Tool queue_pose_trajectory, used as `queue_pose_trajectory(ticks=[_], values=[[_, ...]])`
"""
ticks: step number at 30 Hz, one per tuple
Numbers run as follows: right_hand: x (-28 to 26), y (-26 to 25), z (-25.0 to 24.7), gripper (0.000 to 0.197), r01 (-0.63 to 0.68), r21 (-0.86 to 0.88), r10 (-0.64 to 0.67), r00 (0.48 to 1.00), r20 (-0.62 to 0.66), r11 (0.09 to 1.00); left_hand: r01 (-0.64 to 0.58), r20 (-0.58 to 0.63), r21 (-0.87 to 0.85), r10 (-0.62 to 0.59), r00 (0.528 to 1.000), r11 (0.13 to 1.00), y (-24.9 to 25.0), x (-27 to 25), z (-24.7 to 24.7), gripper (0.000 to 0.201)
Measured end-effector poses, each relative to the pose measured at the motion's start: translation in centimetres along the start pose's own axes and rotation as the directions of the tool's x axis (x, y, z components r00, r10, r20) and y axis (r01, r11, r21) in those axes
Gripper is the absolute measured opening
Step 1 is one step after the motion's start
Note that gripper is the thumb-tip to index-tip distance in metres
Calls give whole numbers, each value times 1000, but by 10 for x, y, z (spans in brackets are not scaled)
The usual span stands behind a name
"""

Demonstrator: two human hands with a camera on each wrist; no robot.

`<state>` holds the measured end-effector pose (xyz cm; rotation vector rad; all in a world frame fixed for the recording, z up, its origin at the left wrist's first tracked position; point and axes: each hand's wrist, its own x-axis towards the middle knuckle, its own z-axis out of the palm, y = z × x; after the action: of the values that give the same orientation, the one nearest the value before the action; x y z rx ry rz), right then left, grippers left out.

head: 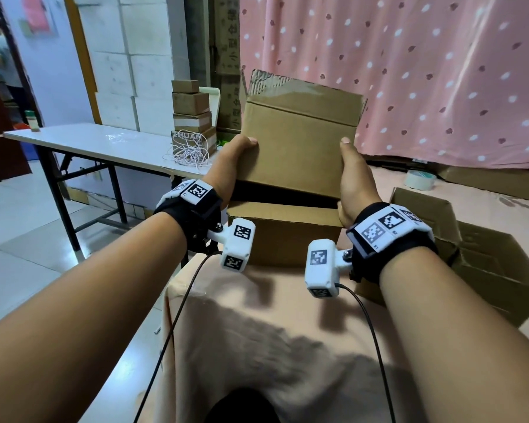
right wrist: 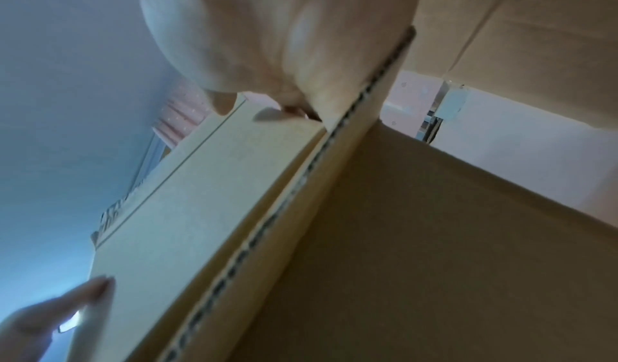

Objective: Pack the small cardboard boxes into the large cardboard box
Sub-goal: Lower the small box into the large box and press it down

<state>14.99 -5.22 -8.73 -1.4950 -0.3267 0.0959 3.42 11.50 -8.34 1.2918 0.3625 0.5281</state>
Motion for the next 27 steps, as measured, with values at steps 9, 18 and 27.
queue_pose_trajectory(ticks=[9,18,27], values=[[-5,-6,-4,61,22,-22,-21,999,36,1000,-73,22,-12,73,997,997,0,-4,2,21],[-2,0,-7,14,6,84,-9,999,32,996,-98,11,-21,99,995,995,-2,-1,0,27],[4,3,-7,48,-19,78,8,991,132,997,-81,6,25,81,997,996,-3,0,-1,52]])
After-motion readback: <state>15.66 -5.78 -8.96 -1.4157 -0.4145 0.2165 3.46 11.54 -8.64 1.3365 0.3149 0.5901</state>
